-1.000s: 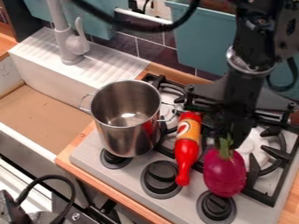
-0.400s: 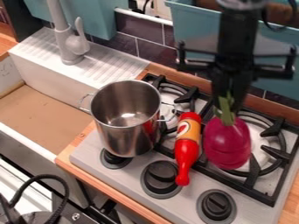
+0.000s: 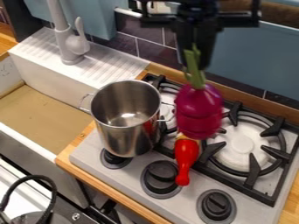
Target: Put the maroon vegetable inside the stainless steel pot
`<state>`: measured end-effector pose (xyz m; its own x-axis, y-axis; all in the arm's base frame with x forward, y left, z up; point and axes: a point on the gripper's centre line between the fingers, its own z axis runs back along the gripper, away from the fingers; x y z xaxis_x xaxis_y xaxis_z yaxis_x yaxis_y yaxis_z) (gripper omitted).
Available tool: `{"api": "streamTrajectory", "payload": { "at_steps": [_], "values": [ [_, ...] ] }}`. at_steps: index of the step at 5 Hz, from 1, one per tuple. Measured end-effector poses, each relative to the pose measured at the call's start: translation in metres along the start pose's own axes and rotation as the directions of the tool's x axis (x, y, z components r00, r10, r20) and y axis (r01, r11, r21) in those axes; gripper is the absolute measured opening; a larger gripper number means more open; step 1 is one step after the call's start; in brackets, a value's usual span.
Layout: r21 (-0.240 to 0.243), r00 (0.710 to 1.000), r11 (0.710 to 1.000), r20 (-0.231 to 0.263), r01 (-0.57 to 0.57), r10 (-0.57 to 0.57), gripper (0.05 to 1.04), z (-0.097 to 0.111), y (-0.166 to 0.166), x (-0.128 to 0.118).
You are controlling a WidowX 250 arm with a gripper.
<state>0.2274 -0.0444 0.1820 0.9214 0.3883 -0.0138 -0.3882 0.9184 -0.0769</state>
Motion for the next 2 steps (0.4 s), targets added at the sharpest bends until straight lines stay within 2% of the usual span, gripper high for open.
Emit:
{"api": "streamTrajectory", "payload": {
  "at_steps": [1,2],
  "values": [
    [0.032,0.999,0.998,0.006,-0.046,0.046,0.062,0.01,0.031,0.016],
    [0.032,0.998,0.998,0.032,-0.056,0.055,0.062,0.013,0.058,0.03]
  ]
}}
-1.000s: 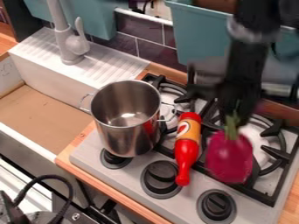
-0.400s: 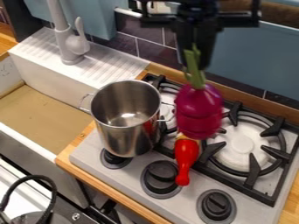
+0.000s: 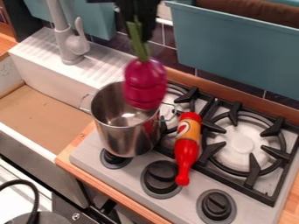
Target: Put the maroon vegetable inside the stainless steel pot
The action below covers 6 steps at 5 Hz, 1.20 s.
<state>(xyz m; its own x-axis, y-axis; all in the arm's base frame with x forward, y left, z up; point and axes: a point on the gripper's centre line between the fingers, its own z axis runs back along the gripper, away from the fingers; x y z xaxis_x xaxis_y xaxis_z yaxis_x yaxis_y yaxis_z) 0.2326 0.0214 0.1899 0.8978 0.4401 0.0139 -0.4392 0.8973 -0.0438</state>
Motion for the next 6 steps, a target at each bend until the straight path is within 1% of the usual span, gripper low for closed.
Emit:
{"api": "streamTrajectory", "payload": {
  "at_steps": [1,2,3,4,5,6],
  "values": [
    [-0.007,0.999,1.0,0.023,-0.023,0.023,0.062,-0.007,0.024,0.016],
    [0.001,1.0,1.0,0.02,-0.024,0.024,0.062,-0.018,0.039,0.02],
    [0.036,0.999,0.998,0.03,-0.042,0.041,0.062,-0.032,0.041,0.021],
    [0.077,0.998,0.996,0.048,-0.043,0.039,0.062,-0.054,0.037,0.017],
    [0.104,0.997,0.993,0.057,-0.054,0.048,0.062,-0.071,0.034,0.016],
    [0.099,0.995,0.992,0.067,-0.074,0.067,0.062,-0.076,0.033,0.019]
  ]
}}
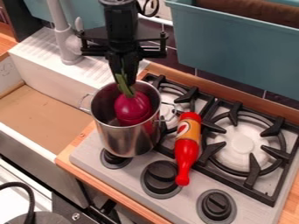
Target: Put the maroon vegetable inside the stainless steel pot
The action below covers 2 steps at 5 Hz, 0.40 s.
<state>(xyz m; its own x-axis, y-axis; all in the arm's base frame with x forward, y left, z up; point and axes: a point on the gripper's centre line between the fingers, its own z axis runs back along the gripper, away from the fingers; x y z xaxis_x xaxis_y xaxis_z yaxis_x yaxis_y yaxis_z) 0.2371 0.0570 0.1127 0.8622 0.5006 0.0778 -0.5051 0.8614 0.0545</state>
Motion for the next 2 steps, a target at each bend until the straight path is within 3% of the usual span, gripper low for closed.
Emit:
{"api": "streamTrajectory", "payload": {
  "at_steps": [1,2],
  "values": [
    [0.018,0.999,1.0,-0.041,0.0,0.001,0.079,-0.0077,0.0007,-0.0023],
    [0.032,0.999,0.999,-0.043,0.007,-0.006,0.227,-0.0073,0.0034,-0.0024]
  ]
}}
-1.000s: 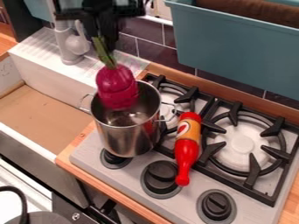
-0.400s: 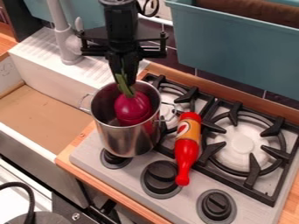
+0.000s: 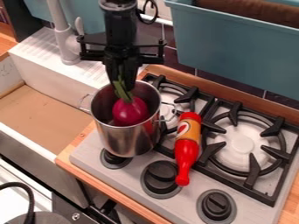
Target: Put the maroon vegetable inside the stainless steel pot
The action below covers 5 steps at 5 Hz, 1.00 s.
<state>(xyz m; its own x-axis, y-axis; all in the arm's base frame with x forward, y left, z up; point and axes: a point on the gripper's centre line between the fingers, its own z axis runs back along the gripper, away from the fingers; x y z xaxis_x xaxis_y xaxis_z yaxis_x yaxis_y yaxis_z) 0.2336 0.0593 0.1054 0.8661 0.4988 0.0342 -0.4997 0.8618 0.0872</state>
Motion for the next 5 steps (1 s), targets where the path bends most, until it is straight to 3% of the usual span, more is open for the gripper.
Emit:
{"api": "streamTrajectory", "payload": {
  "at_steps": [2,3,5],
  "values": [
    [-0.013,1.0,1.0,-0.012,0.004,-0.004,0.78,0.01,-0.004,0.004],
    [-0.008,0.999,1.0,-0.029,-0.02,0.02,0.995,0.019,-0.009,0.008],
    [0.018,0.995,0.995,-0.018,-0.1,0.1,1.0,0.016,-0.038,0.013]
  ]
}}
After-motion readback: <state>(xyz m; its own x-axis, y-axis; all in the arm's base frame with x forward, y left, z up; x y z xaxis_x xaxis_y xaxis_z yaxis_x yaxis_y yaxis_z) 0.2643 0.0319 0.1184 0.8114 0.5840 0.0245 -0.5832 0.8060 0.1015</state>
